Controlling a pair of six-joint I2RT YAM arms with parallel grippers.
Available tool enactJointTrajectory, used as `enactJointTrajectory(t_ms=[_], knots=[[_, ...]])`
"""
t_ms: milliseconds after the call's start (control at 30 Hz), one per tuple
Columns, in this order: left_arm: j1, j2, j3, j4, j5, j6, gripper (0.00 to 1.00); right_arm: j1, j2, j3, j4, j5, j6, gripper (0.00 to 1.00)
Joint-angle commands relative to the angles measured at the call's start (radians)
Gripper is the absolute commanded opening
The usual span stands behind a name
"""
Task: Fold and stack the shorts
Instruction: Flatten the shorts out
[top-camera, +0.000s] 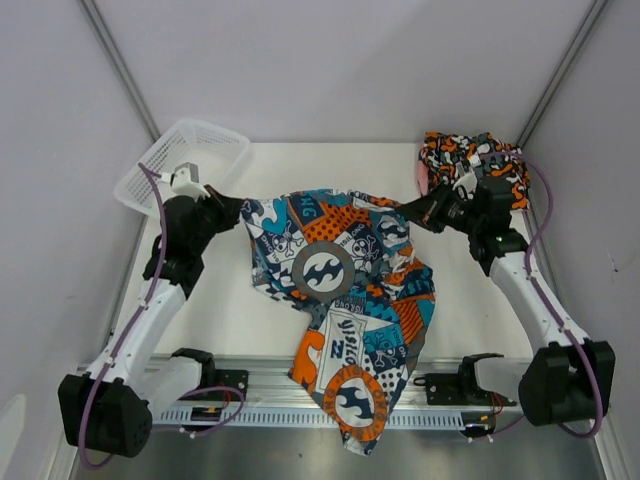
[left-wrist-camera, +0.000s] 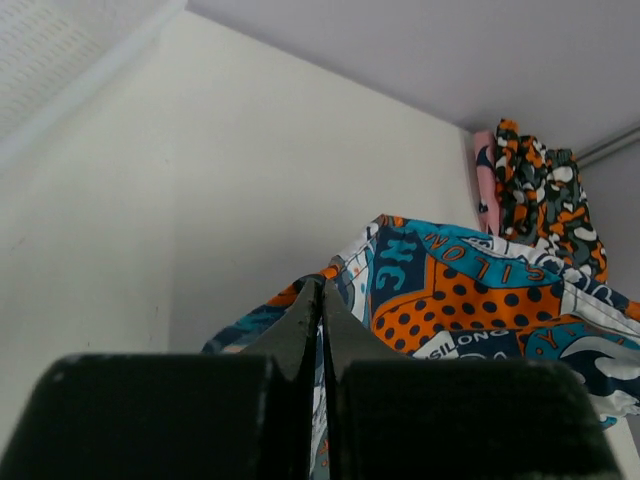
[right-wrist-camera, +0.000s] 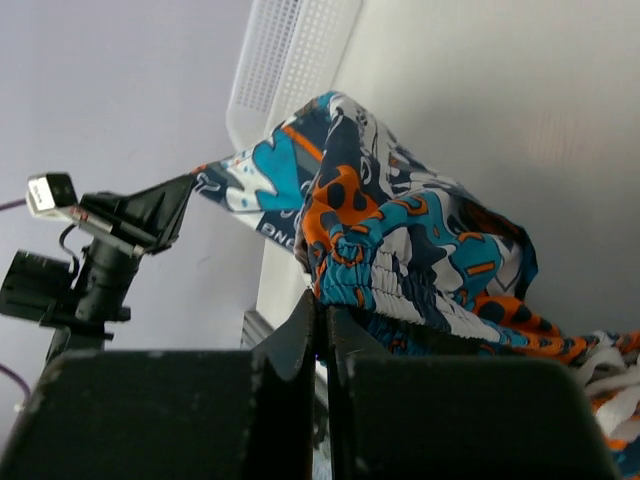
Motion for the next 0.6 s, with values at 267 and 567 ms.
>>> enactJointTrajectory(t_ms=[267, 567], knots=[[0.002, 0.268, -0.005, 0.348, -0.166, -0.01, 0.0, -0.015, 0.508, 0.25, 0.328, 0.01, -0.021, 0.0], [0.003, 0.635, 0.347, 0.268, -0.209, 0.004, 0.12, -0.047, 1.055, 0.882, 0.396, -0.086, 0.077, 0.85]])
